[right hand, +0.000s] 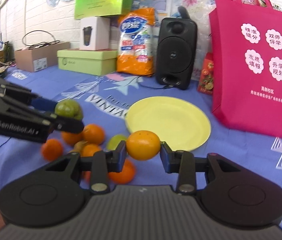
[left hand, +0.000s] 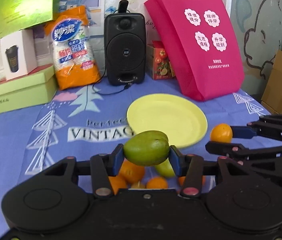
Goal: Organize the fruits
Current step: 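Carry mango and orange onto the yellow plate and open both tools, then withdraw both open tools from the plate back to the fruit cluster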
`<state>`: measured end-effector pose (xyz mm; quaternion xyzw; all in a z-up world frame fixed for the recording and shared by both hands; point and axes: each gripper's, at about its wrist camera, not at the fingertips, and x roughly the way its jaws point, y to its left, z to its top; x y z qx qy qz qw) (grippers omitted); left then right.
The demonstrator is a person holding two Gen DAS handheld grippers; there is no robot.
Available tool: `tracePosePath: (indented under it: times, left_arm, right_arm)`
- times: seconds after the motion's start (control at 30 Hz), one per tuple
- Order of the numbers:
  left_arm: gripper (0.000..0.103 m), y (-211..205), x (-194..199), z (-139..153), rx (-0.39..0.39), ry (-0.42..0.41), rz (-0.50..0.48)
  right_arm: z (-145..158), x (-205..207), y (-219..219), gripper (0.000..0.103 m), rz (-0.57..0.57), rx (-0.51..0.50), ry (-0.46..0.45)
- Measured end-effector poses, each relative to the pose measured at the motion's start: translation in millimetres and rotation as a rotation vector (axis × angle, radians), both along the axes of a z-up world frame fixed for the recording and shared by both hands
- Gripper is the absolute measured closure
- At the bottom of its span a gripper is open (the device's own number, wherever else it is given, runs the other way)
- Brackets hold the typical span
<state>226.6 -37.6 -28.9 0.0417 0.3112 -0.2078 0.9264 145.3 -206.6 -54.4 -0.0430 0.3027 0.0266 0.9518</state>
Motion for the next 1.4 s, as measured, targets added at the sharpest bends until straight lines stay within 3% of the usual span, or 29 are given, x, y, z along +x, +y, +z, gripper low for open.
tracePosePath:
  times: [0.17,0.33,0.57,0.6,0.63,0.73,1.13,1.4]
  left_arm:
    - [0.055,-33,51,-12,0.015,0.028,-0.016]
    - [0.055,-60,92,-44,0.053,0.088,-0.014]
    - [0.054,-72,121,-69,0.056,0.139,-0.004]
    - [0.051,-71,122,-70,0.054,0.138,-0.001]
    - [0.04,-70,124,-70,0.051,0.135,0.004]
    - [0.028,-67,122,-66,0.043,0.113,0.021]
    - [0.028,-30,59,-27,0.058,0.018,0.056]
    - [0.028,10,6,-29,0.049,0.049,0.109]
  right_arm:
    - [-10,33,-24,0.068,-0.039,0.002,0.024]
    - [-32,59,-39,0.068,-0.06,0.019,0.076]
    - [-54,82,-47,0.068,-0.054,0.036,0.12]
    - [-55,83,-46,0.068,-0.053,0.035,0.122]
    - [-56,83,-46,0.067,-0.054,0.033,0.121]
    - [-54,82,-46,0.057,-0.064,0.026,0.107]
    - [-30,43,-44,0.053,-0.089,0.04,0.057]
    - [-26,5,-20,0.052,-0.053,0.033,0.064]
